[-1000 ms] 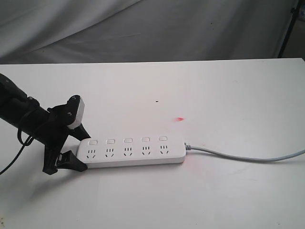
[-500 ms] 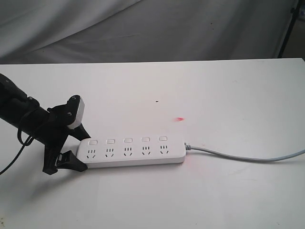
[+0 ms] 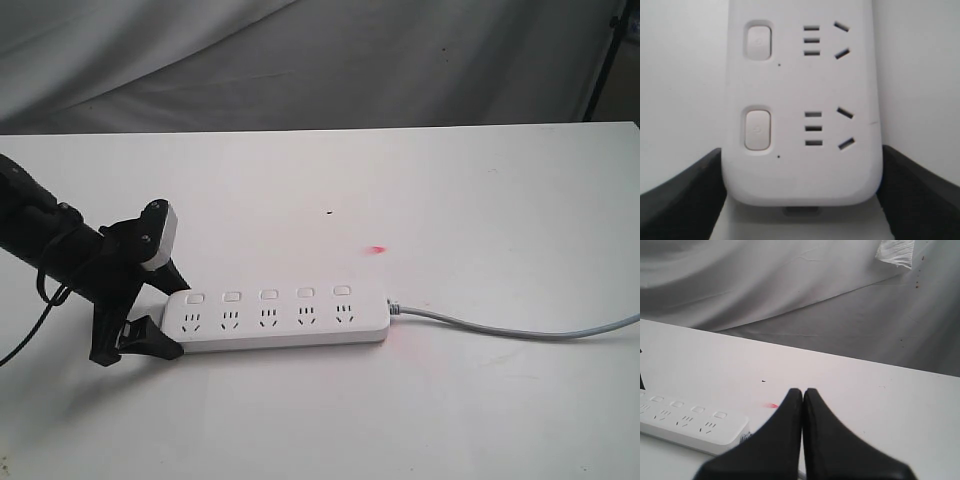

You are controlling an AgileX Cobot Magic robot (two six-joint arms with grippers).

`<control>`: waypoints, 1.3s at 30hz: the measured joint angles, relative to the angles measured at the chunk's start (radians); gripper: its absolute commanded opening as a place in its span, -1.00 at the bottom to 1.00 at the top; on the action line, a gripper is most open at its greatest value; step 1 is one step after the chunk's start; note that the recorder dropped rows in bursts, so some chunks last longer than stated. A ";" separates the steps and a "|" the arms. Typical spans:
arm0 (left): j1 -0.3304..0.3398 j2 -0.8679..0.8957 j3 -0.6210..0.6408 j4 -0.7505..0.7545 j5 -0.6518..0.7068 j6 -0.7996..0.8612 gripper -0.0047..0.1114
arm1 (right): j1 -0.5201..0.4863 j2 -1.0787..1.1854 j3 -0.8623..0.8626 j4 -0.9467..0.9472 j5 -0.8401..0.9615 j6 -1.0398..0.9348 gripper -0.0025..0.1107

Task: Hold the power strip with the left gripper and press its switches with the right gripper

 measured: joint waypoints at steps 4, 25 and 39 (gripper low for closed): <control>0.000 0.000 0.000 0.000 0.000 0.000 0.31 | 0.000 0.000 0.000 0.000 0.000 0.000 -0.96; 0.000 -0.165 0.000 0.134 -0.061 -0.179 0.89 | 0.000 0.000 0.000 0.000 0.000 0.000 -0.96; 0.000 -0.788 0.000 0.726 0.131 -1.343 0.78 | 0.000 0.000 0.000 0.000 0.000 0.000 -0.96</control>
